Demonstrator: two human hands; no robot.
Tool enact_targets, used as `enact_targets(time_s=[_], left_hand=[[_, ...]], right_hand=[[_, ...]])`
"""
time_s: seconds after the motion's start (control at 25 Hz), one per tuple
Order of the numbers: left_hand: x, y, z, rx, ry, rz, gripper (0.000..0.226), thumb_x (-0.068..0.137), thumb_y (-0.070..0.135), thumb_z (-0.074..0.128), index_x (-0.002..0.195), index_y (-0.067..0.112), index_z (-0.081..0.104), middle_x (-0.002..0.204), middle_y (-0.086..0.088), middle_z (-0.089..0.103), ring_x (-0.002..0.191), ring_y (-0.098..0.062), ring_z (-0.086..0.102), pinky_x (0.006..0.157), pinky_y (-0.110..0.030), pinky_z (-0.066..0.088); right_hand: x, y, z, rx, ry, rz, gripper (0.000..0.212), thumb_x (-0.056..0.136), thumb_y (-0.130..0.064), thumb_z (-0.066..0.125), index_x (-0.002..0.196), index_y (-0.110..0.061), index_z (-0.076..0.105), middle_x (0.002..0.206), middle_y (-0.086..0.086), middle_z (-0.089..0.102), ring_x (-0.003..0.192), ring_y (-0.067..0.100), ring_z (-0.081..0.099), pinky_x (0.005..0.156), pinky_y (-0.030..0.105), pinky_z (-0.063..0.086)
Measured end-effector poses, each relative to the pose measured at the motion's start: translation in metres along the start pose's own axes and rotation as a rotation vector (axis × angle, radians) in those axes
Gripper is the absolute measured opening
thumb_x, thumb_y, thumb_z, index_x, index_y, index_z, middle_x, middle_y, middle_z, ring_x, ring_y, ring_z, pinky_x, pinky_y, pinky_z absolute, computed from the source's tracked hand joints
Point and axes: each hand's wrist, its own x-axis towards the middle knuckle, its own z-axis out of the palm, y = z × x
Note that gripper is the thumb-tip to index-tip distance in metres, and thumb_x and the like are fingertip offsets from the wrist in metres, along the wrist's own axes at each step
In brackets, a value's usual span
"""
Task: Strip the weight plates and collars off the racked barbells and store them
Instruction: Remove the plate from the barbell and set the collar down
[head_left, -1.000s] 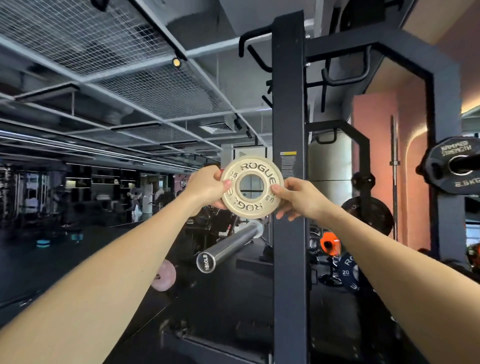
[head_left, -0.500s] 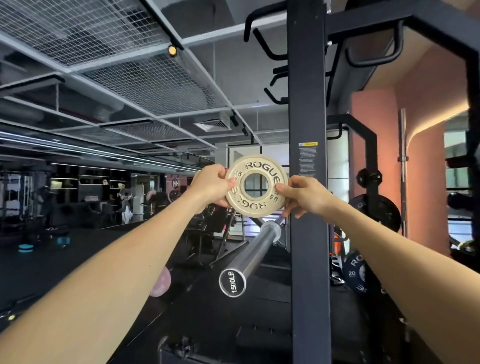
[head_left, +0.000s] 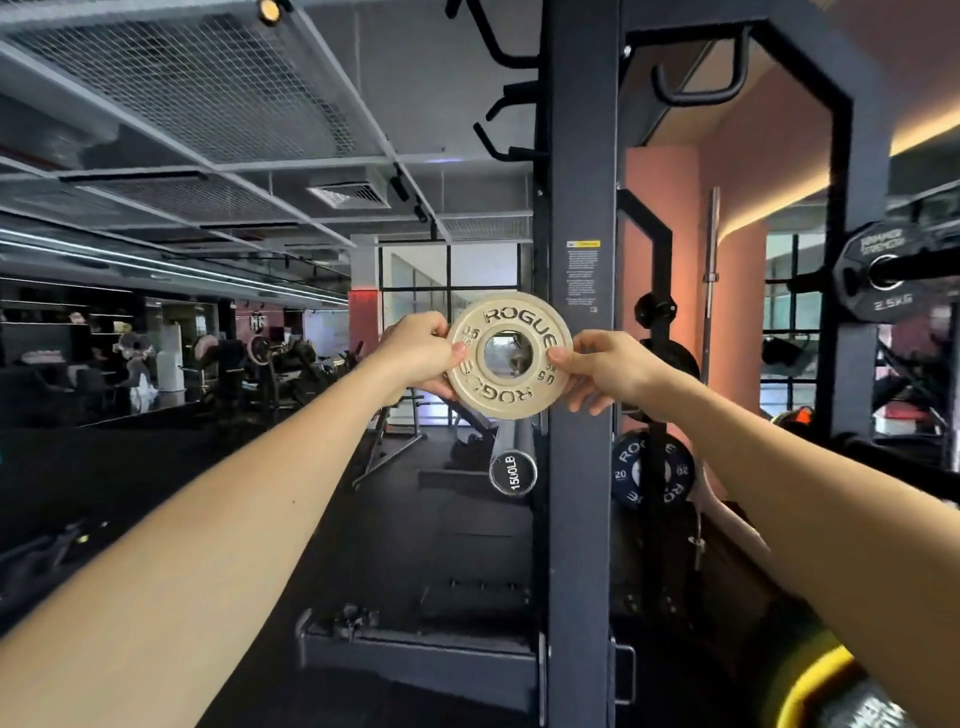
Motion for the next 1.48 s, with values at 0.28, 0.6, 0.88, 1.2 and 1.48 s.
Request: enact_targets(time_s=[0.28, 0.6, 0.88, 1.2, 1.48], left_hand=[[-0.084, -0.026, 0.001, -0.07, -0.136, -0.045, 0.012, 0.096, 0.011, 0.057, 0.102, 0.001, 0.053, 0.098, -0.015, 0.07, 0.071, -0.024, 0.074, 0.067, -0.036, 0.062], [-0.104, -0.057, 0.014, -0.062, -0.147, -0.061, 0.014, 0.095, 0.012, 0.059, 0.103, 0.001, 0.053, 0.103, -0.013, 0.069, 0.076, -0.025, 0.074, 0.06, -0.032, 0.062], [-0.08, -0.074, 0.046, 0.049, -0.058, 0.075, 0.015, 0.088, 0.005, 0.064, 0.099, 0.014, 0.058, 0.097, -0.009, 0.067, 0.08, -0.027, 0.071, 0.058, -0.042, 0.062], [-0.068, -0.08, 0.048, 0.191, -0.006, 0.174, 0.024, 0.086, 0.003, 0.064, 0.093, 0.025, 0.055, 0.1, -0.005, 0.065, 0.092, -0.03, 0.066, 0.076, -0.048, 0.059], [-0.048, -0.089, 0.06, 0.257, 0.022, 0.18, 0.024, 0.089, 0.007, 0.063, 0.106, 0.024, 0.057, 0.102, -0.007, 0.061, 0.084, -0.031, 0.066, 0.072, -0.047, 0.06]], right_hand=[[-0.094, -0.006, 0.032, -0.014, 0.003, 0.148, 0.04, 0.095, -0.032, 0.058, 0.111, 0.005, 0.056, 0.088, 0.019, 0.07, 0.058, 0.021, 0.062, 0.054, 0.032, 0.051], [-0.117, 0.013, 0.055, -0.081, -0.018, 0.228, 0.033, 0.095, -0.034, 0.058, 0.106, -0.003, 0.058, 0.094, 0.017, 0.073, 0.063, 0.023, 0.066, 0.053, 0.031, 0.054], [-0.086, 0.046, 0.048, -0.168, -0.033, 0.238, 0.036, 0.094, -0.032, 0.06, 0.111, -0.001, 0.055, 0.1, 0.015, 0.072, 0.061, 0.023, 0.067, 0.051, 0.031, 0.052], [-0.079, 0.052, 0.053, -0.238, -0.073, 0.209, 0.03, 0.093, -0.034, 0.06, 0.109, -0.008, 0.06, 0.096, 0.008, 0.074, 0.064, 0.022, 0.068, 0.053, 0.03, 0.052], [-0.058, 0.065, 0.056, -0.268, -0.021, 0.259, 0.028, 0.096, -0.034, 0.057, 0.105, -0.008, 0.059, 0.093, 0.009, 0.074, 0.067, 0.021, 0.071, 0.05, 0.031, 0.053]])
